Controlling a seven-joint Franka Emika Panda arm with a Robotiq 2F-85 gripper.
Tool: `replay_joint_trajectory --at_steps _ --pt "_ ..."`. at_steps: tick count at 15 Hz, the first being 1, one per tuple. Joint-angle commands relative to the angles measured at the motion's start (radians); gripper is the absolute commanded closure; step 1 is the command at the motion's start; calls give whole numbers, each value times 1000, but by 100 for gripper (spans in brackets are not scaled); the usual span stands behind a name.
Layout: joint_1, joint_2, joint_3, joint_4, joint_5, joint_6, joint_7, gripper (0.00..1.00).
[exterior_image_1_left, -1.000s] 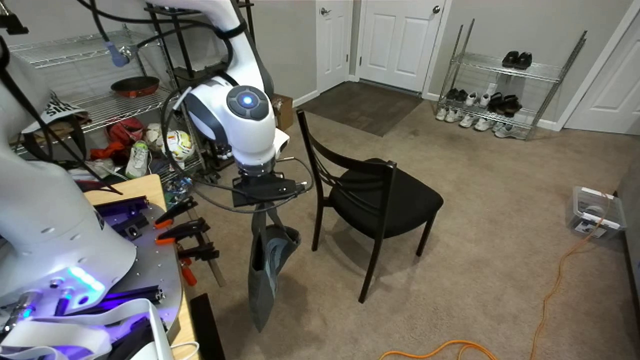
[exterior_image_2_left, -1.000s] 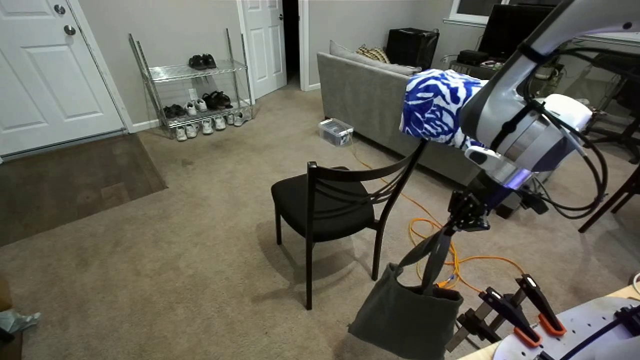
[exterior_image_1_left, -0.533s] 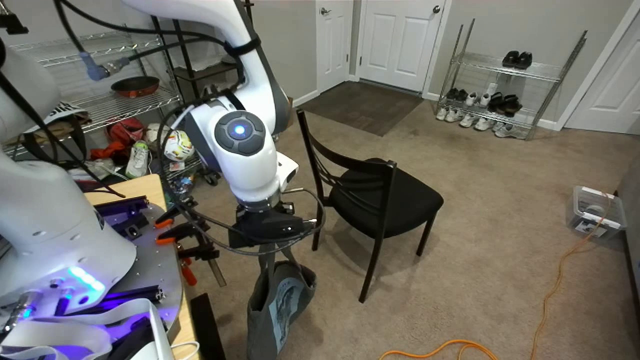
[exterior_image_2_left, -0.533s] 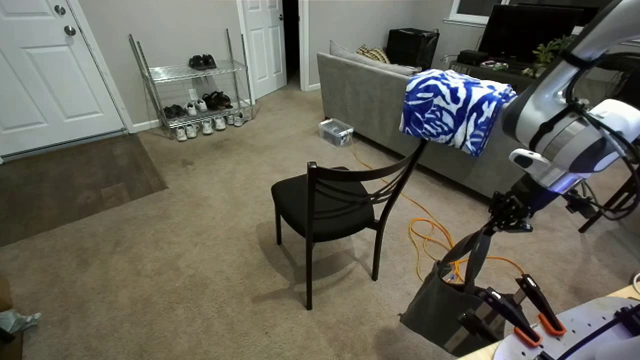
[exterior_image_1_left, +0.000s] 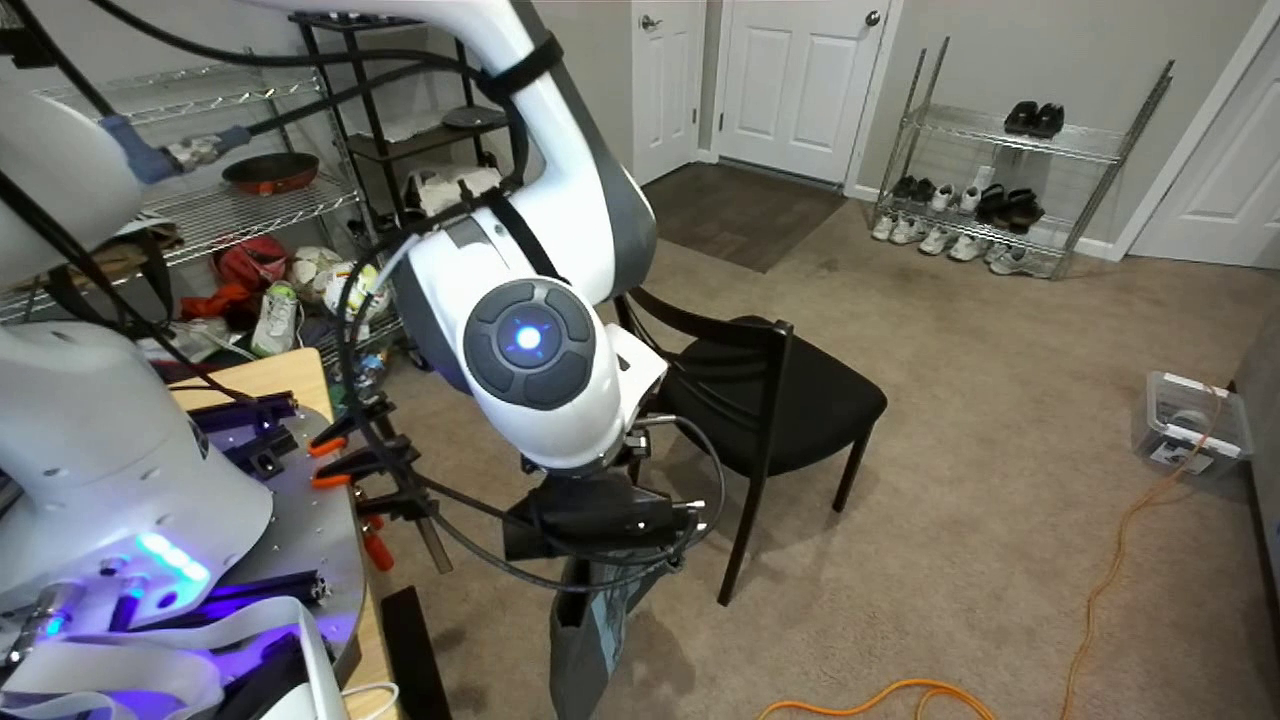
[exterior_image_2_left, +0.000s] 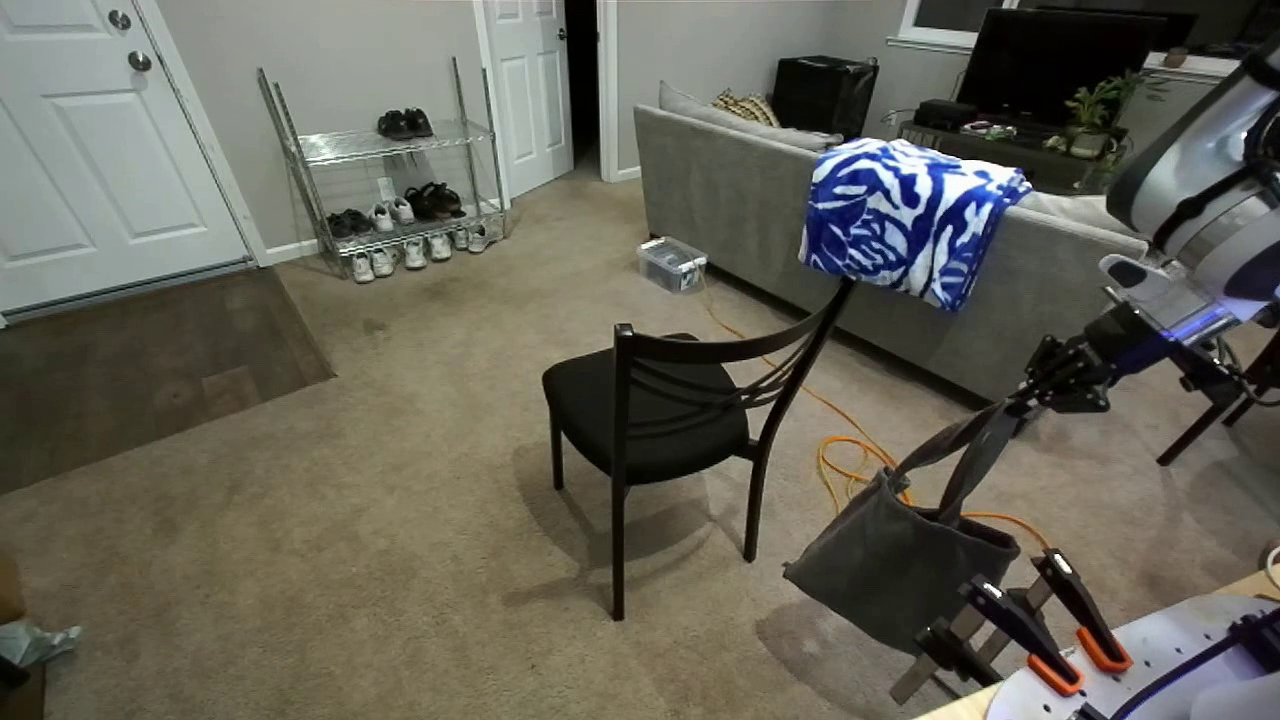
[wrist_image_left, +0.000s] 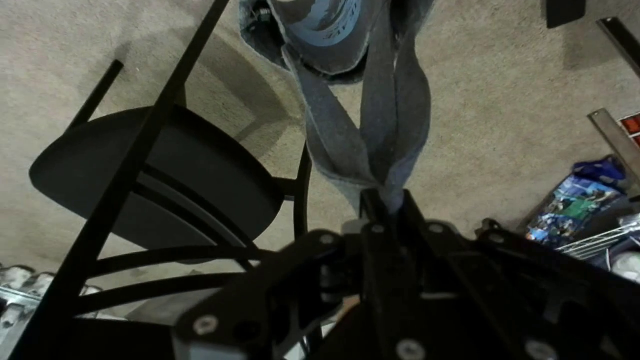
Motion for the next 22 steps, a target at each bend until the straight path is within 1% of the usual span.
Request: replay_joint_trajectory --at_steps 1,2,3,4,17,18,19,20,22 --pt "-12 8 11 46 26 -79 12 98" --pt "-9 10 15 54 31 -94 11 98" --pt "-8 6 2 39 9 -64 4 98" --pt "-6 9 4 44 9 -67 4 92" --pt "-5 17 1 45 9 -67 4 92" --pt "-11 20 -4 52 4 -76 11 98" --pt "98 22 -159 86 -12 -145 24 98" --pt "107 27 -194 101 -35 -169 33 98" --pt "160 41 -318 160 -127 -217 67 98"
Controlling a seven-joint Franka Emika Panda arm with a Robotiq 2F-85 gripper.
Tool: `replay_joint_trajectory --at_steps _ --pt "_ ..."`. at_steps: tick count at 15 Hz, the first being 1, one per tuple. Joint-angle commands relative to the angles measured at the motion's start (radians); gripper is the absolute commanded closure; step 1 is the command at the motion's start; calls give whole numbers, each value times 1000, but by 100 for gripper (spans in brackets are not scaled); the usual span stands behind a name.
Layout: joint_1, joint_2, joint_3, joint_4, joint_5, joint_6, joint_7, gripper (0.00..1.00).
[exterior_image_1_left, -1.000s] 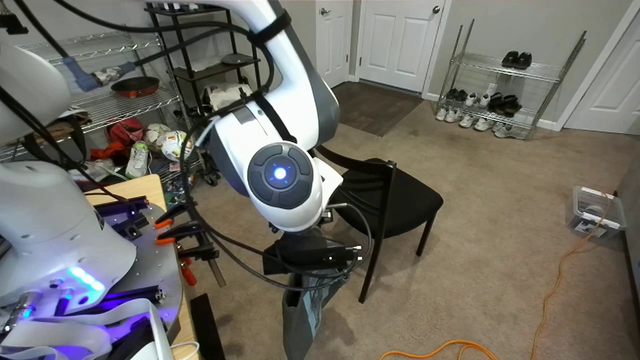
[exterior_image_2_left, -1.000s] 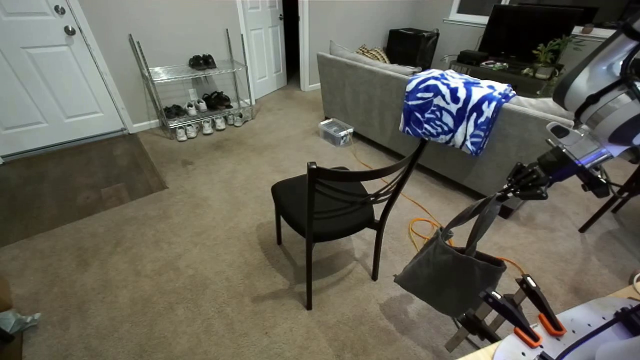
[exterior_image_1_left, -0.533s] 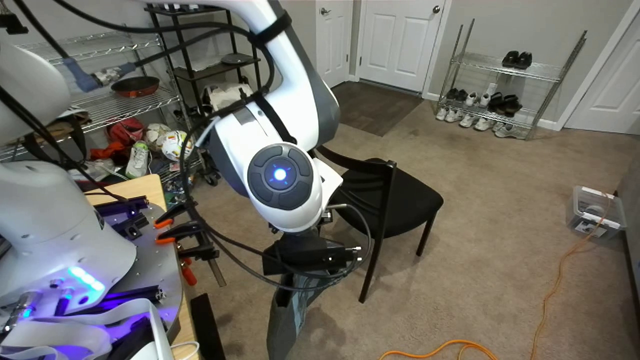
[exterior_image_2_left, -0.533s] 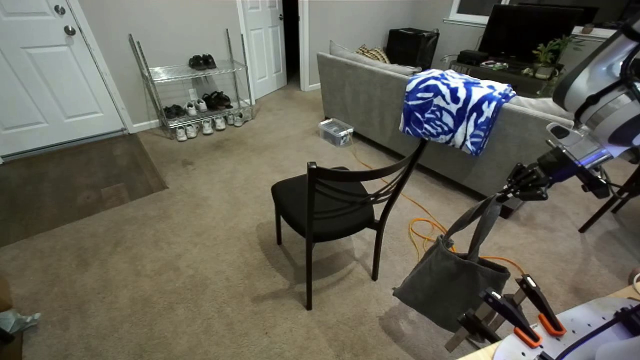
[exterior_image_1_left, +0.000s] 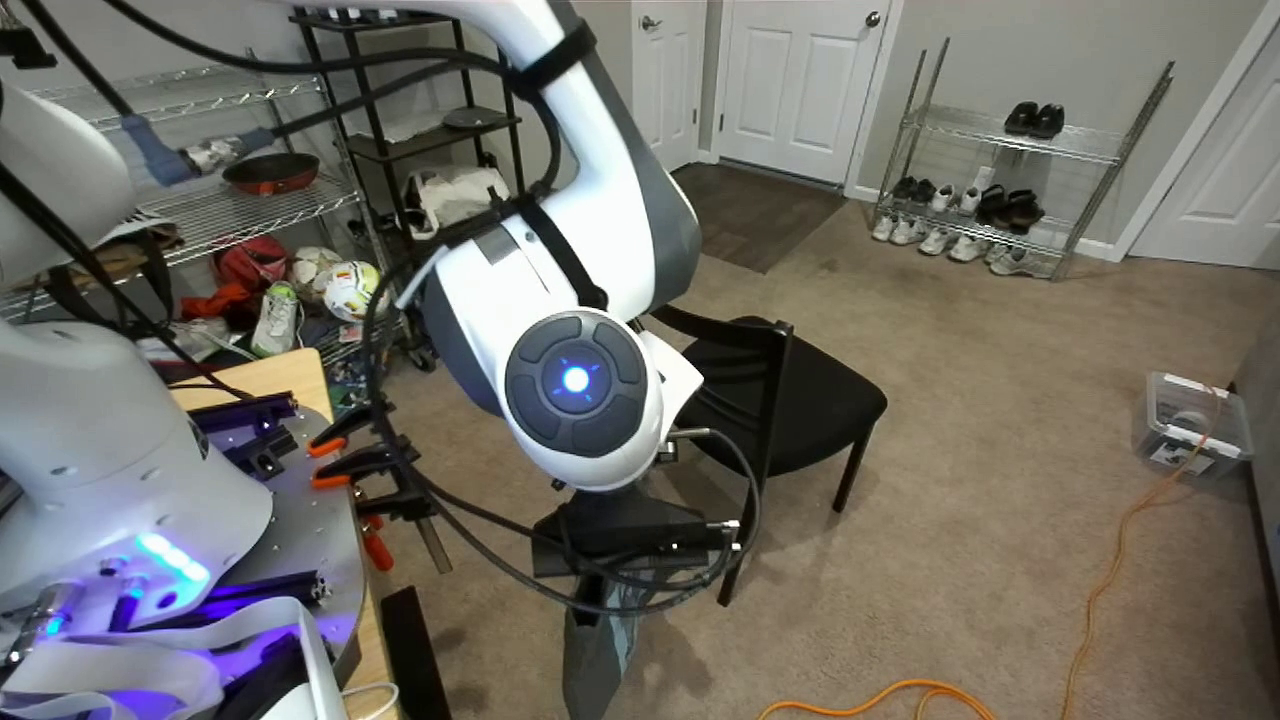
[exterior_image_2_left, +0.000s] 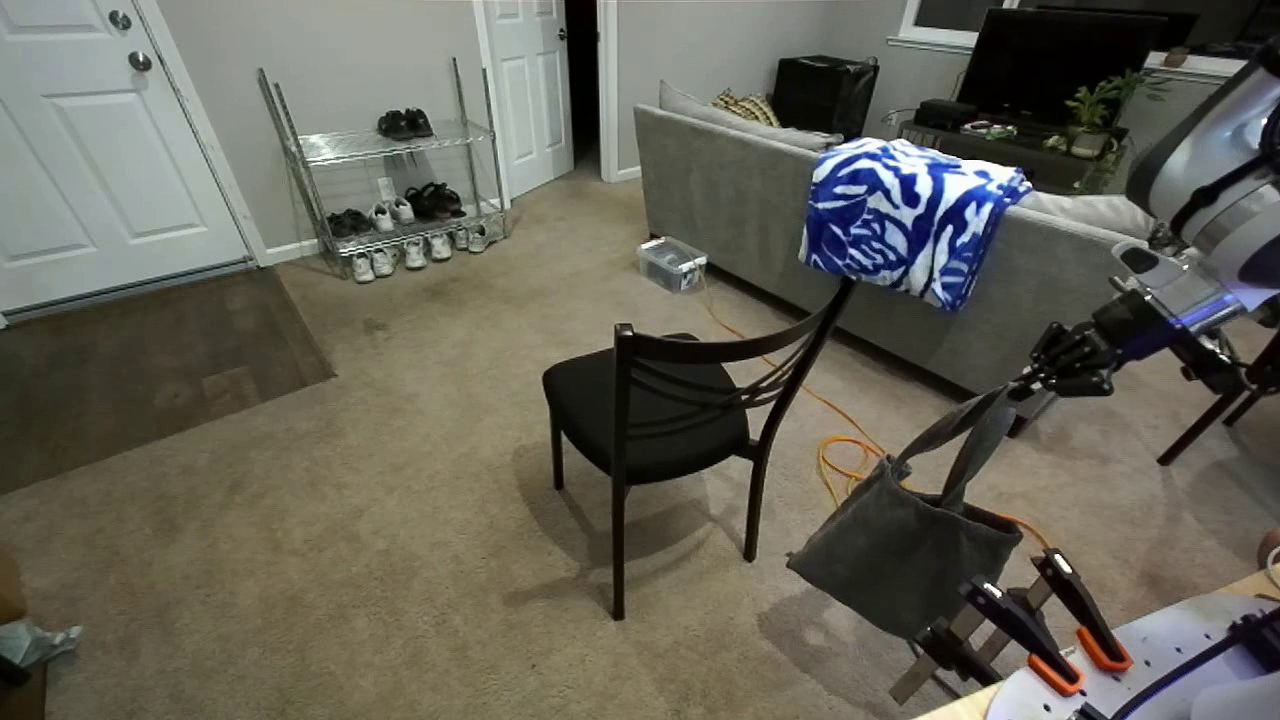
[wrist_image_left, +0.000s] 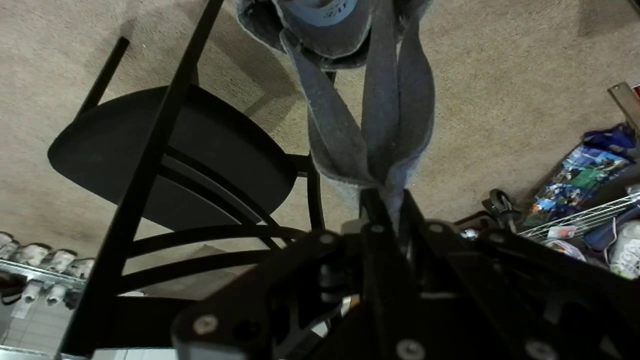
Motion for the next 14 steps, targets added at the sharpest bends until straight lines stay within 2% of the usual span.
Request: replay_joint_trajectory --at_steps 1,3,6,10,14 --pt "87 22 -205 109 -150 -95 88 98" --pt "115 22 -276 157 -221 -122 114 98" --pt "141 28 -326 218 -268 -136 123 98" --pt "157 69 -334 340 -247 -209 152 98" --pt "146 115 -343 510 -244 -372 220 98"
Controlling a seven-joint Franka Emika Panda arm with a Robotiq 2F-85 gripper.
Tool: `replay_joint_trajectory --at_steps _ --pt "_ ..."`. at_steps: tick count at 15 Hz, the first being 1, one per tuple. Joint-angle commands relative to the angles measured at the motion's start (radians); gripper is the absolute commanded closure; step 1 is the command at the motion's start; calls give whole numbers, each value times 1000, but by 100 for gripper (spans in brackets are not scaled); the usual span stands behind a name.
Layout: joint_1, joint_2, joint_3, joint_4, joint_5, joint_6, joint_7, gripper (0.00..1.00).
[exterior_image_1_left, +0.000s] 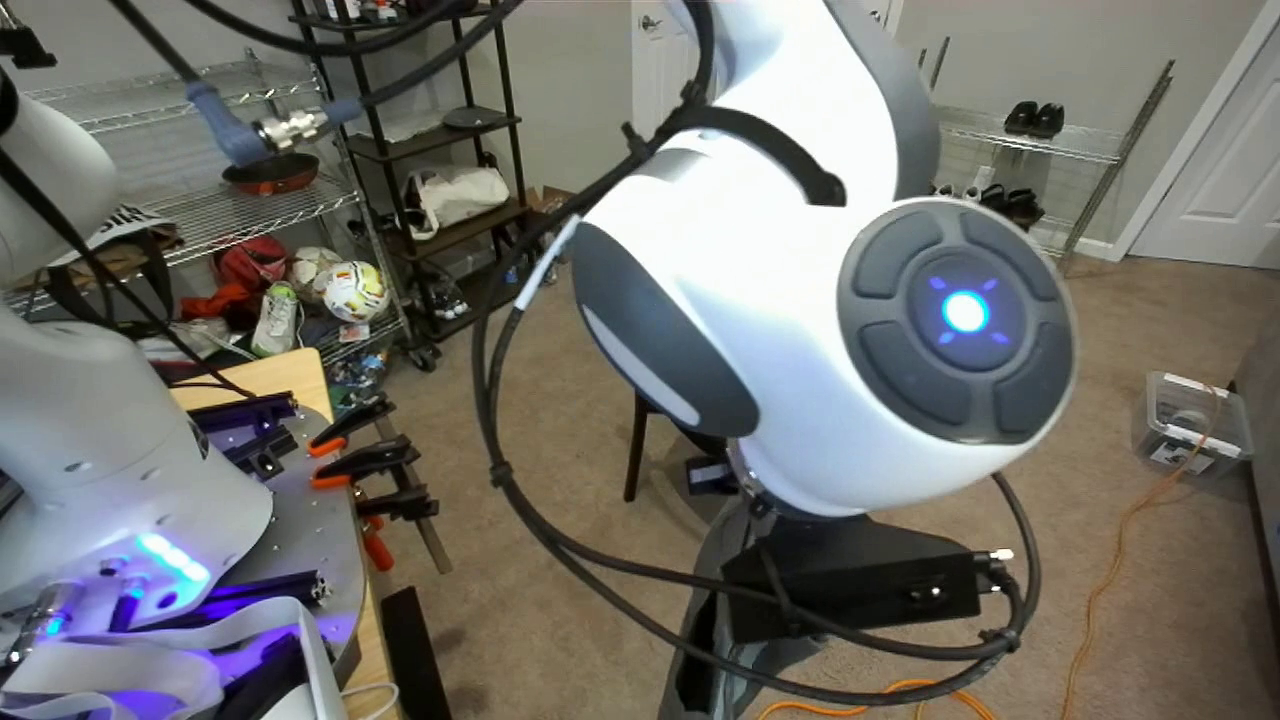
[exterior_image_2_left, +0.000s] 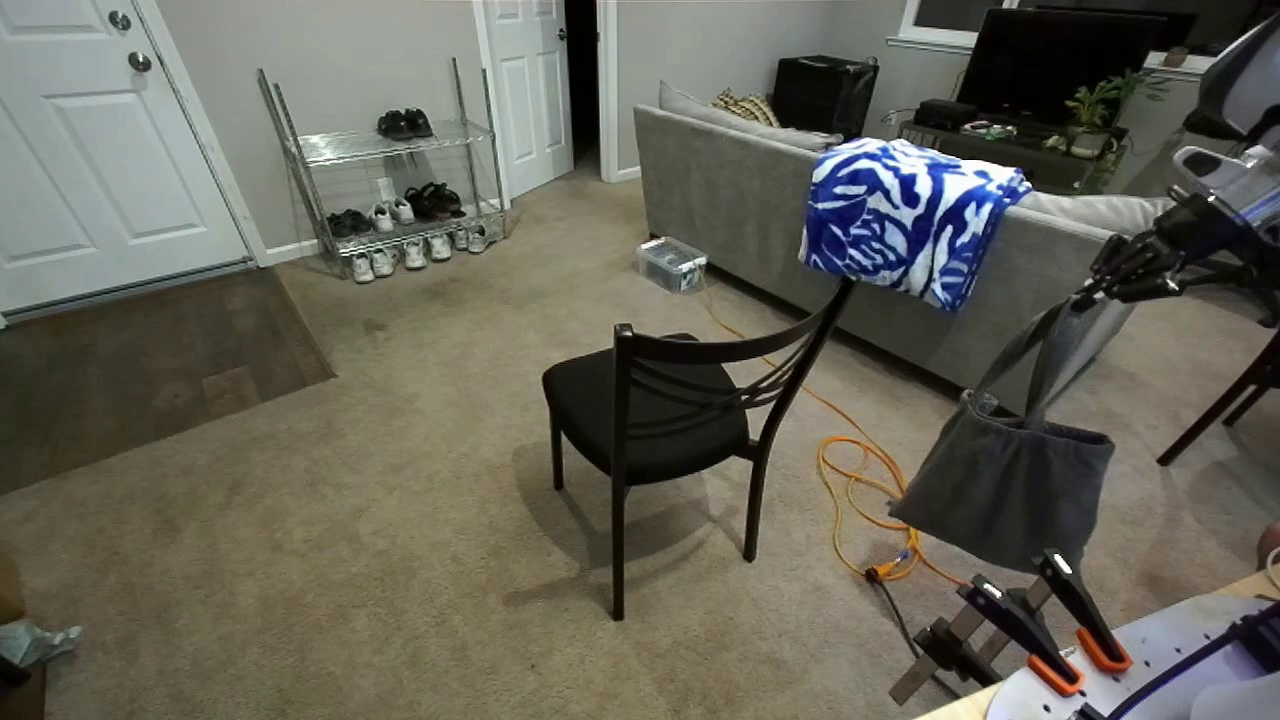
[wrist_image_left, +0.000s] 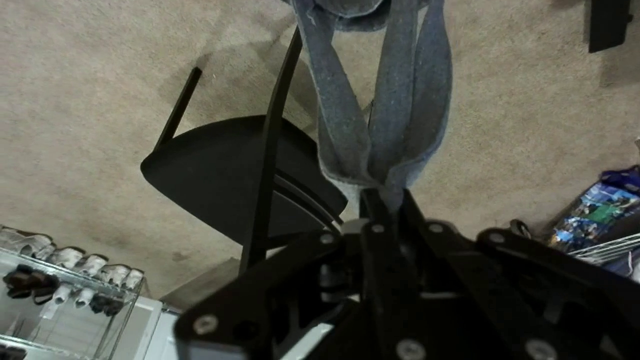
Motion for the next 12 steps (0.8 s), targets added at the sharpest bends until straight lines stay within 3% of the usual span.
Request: replay_joint_trajectory --at_steps 1,12 --pt "-8 49 -22 162 -2 -154 71 98" --pt "-22 181 -11 469 23 -382 234 98"
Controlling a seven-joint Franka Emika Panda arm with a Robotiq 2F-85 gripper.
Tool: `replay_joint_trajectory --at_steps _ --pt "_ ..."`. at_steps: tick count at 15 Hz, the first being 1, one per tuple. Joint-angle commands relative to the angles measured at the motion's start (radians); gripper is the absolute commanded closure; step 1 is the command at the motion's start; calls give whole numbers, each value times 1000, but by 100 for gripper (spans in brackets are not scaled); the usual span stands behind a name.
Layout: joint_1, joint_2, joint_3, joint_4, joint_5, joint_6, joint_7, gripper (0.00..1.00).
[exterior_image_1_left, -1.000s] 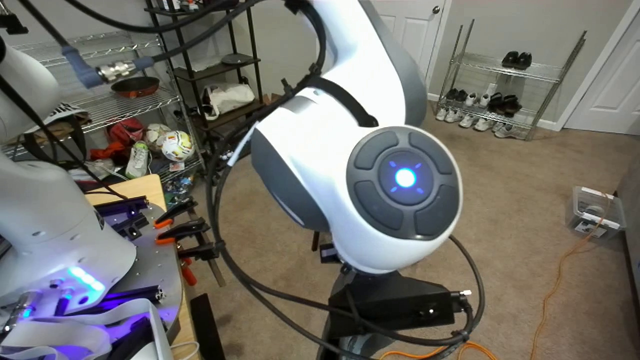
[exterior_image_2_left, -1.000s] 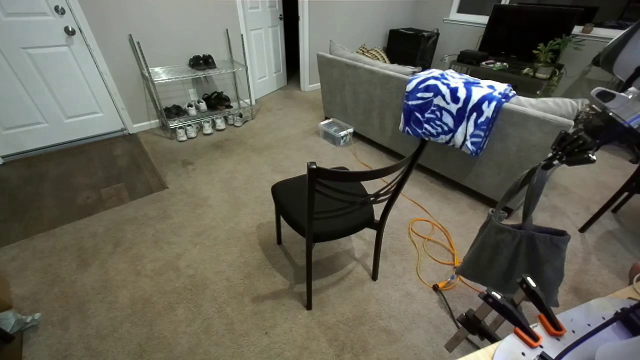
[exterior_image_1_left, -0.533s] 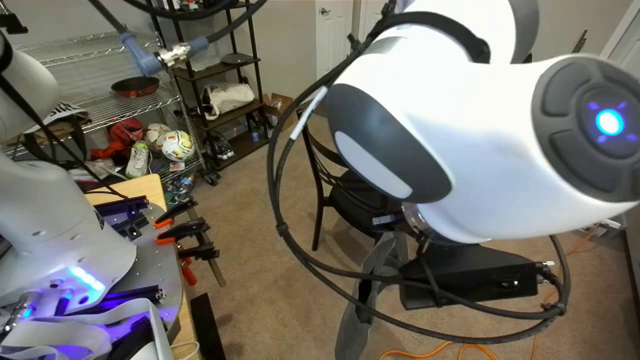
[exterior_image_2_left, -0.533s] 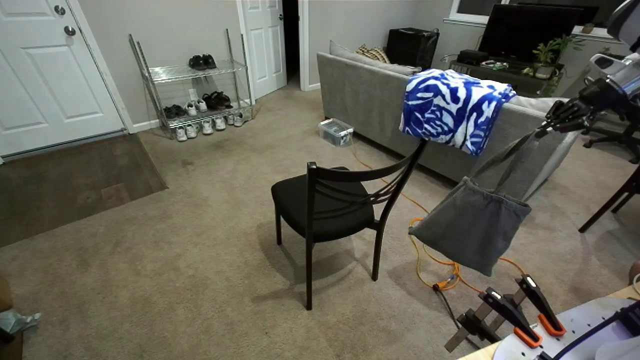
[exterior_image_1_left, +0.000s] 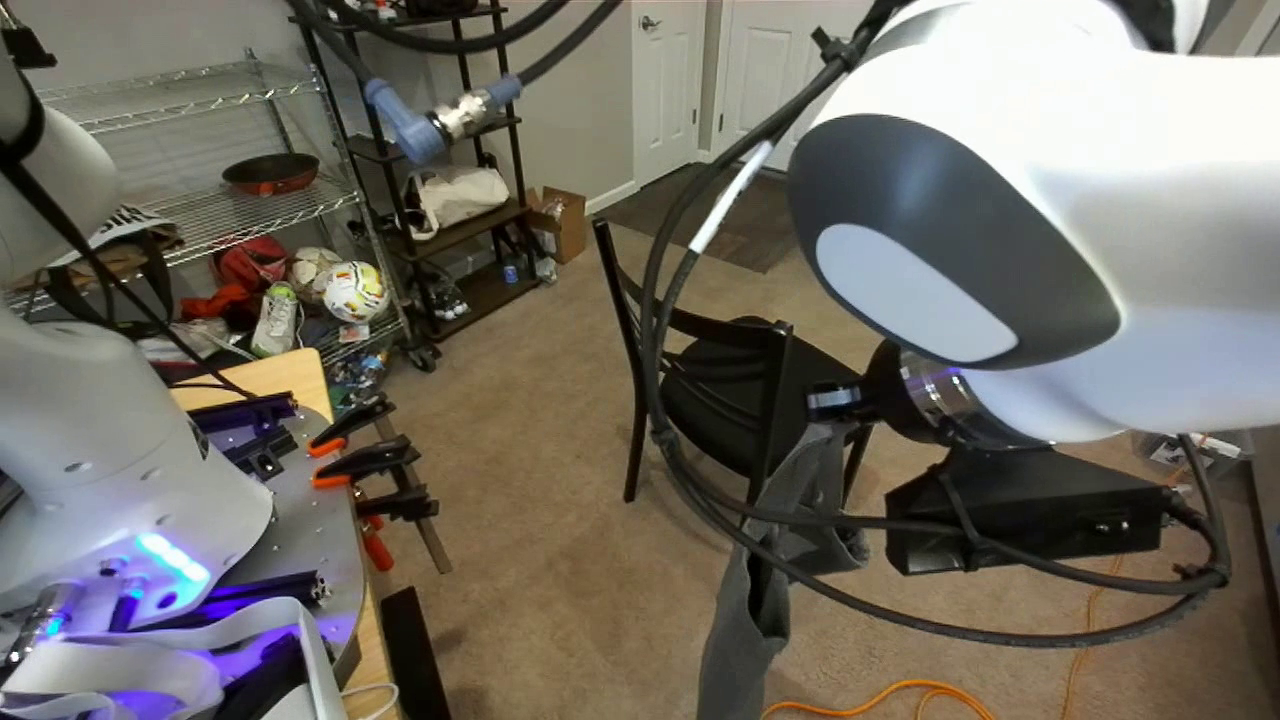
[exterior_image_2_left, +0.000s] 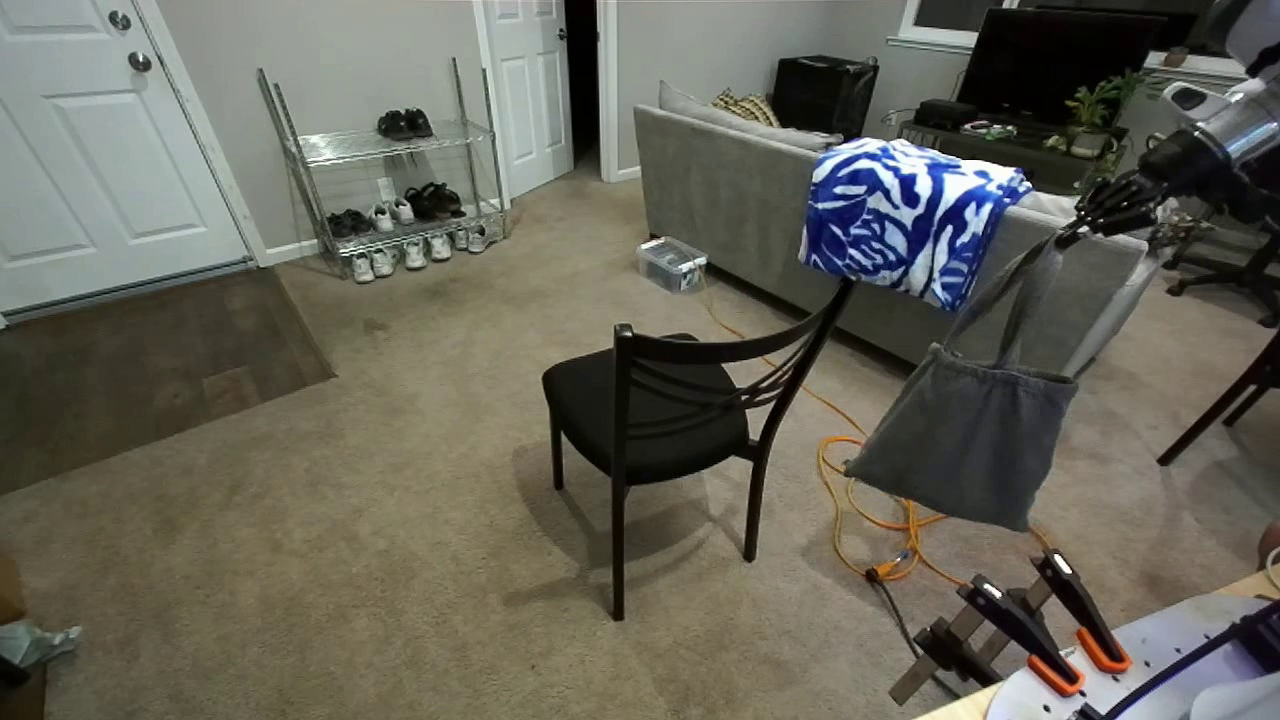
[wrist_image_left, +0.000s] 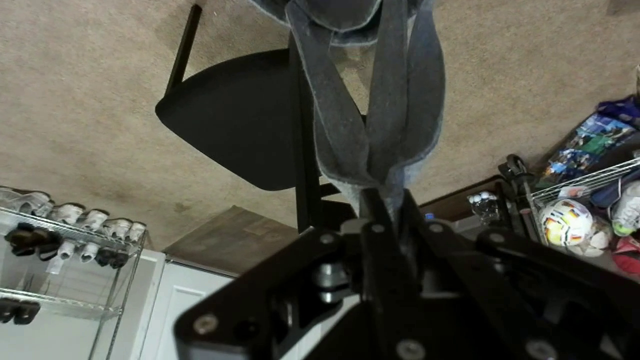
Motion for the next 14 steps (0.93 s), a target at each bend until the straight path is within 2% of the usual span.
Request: replay_joint_trajectory --at_steps 1,8,14 --pt "-14 37 17 106 19 -56 89 98" --pt "45 53 45 148 -42 -4 149 98" --pt "92 128 65 184 -104 57 264 98"
